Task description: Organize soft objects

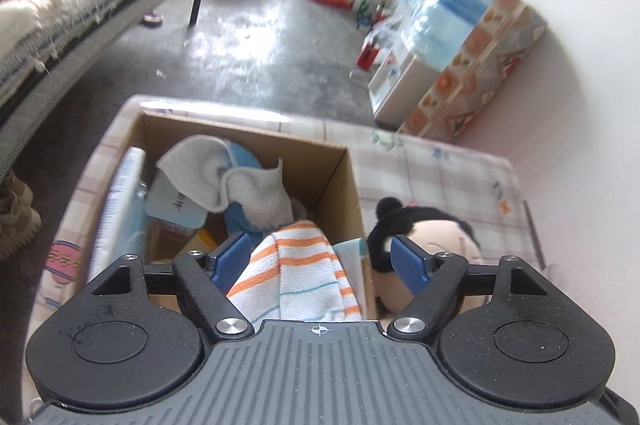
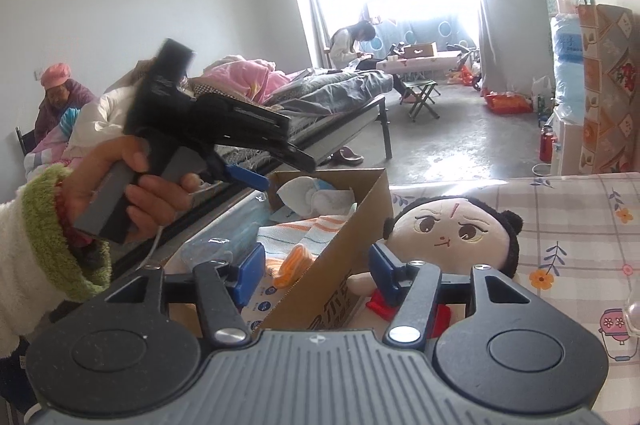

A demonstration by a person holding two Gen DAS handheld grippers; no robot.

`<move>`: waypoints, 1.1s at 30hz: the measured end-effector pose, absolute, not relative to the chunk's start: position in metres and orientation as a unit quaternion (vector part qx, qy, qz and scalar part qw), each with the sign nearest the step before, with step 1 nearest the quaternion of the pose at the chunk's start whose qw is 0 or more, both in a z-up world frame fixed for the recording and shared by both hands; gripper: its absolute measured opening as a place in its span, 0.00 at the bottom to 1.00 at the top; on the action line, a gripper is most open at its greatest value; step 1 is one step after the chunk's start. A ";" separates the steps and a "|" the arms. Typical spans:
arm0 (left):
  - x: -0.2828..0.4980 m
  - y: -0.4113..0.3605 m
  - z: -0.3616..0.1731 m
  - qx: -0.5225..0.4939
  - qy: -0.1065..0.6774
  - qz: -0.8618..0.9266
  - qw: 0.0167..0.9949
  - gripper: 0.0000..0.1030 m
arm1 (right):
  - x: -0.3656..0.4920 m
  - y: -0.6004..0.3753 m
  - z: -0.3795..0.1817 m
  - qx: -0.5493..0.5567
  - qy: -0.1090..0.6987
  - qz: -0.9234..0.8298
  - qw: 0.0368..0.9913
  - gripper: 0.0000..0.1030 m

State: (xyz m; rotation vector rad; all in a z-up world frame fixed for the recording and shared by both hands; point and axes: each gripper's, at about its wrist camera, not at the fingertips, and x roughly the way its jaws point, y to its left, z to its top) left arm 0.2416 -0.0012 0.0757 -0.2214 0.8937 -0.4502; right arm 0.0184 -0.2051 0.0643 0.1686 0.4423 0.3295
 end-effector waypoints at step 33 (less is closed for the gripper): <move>0.005 0.068 0.063 -0.019 0.269 -0.123 0.955 1.00 | -0.073 -0.140 0.073 0.048 0.256 -0.069 0.963 1.00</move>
